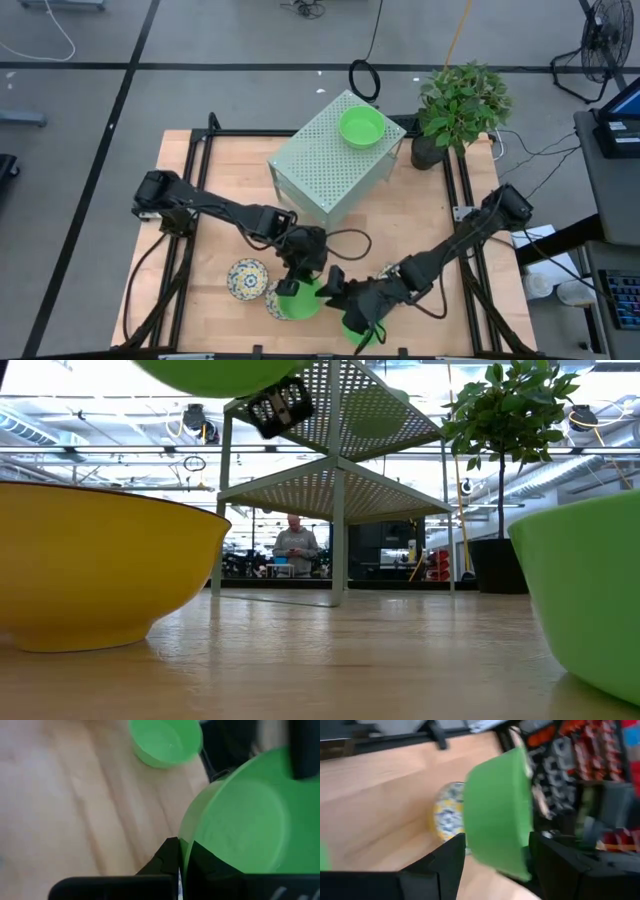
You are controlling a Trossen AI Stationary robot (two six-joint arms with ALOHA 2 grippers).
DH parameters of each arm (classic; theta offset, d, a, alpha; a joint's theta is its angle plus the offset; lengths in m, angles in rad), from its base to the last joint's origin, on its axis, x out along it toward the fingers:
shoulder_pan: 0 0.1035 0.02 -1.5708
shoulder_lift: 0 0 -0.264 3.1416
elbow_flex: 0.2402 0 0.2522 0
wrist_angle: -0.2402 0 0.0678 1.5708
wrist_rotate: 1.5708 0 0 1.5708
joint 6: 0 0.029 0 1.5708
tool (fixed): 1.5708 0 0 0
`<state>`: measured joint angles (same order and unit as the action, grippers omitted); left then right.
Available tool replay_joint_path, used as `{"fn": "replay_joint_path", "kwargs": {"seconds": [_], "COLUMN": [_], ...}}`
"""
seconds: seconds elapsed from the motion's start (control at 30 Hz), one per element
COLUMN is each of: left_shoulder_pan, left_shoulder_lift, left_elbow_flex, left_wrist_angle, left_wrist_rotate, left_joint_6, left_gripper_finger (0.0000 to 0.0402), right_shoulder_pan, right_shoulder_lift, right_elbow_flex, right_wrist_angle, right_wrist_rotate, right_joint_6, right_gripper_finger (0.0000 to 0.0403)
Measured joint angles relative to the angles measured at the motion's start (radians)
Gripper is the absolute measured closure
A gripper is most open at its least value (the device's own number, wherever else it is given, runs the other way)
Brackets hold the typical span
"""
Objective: Pick & Place Mini bowls
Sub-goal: Stack the top green bowl on the green bowl on the shelf
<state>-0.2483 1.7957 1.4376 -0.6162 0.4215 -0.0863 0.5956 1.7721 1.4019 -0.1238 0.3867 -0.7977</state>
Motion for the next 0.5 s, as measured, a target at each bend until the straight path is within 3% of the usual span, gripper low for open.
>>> {"fn": "replay_joint_path", "kwargs": {"seconds": [0.13,0.27,0.33,0.5], "left_shoulder_pan": [-0.001,0.002,0.004,0.018], "left_shoulder_lift": [0.023,0.031,0.031,0.030], "left_elbow_flex": [0.000,-0.001,-0.001,0.000], "left_wrist_angle": [0.043,0.042,0.048,0.112], "left_wrist_rotate": [0.012,0.009,0.008,-0.046], "left_joint_6": [0.003,0.003,-0.005,-0.071], "left_gripper_finger": [0.0389,0.0396,0.0396,0.0363], "right_shoulder_pan": [-0.010,-0.013,-0.003,0.018], "right_shoulder_lift": [-0.002,-0.001,-0.001,0.002], "right_elbow_flex": [-0.049,-0.097,-0.102,-0.105], "right_wrist_angle": [0.029,0.095,0.121,0.154], "right_wrist_rotate": [-0.073,-0.075,-0.083,-0.225], "right_joint_6": [-0.006,0.006,0.016,0.087], "right_gripper_finger": [0.0193,0.0198,0.0209,0.0254]}}
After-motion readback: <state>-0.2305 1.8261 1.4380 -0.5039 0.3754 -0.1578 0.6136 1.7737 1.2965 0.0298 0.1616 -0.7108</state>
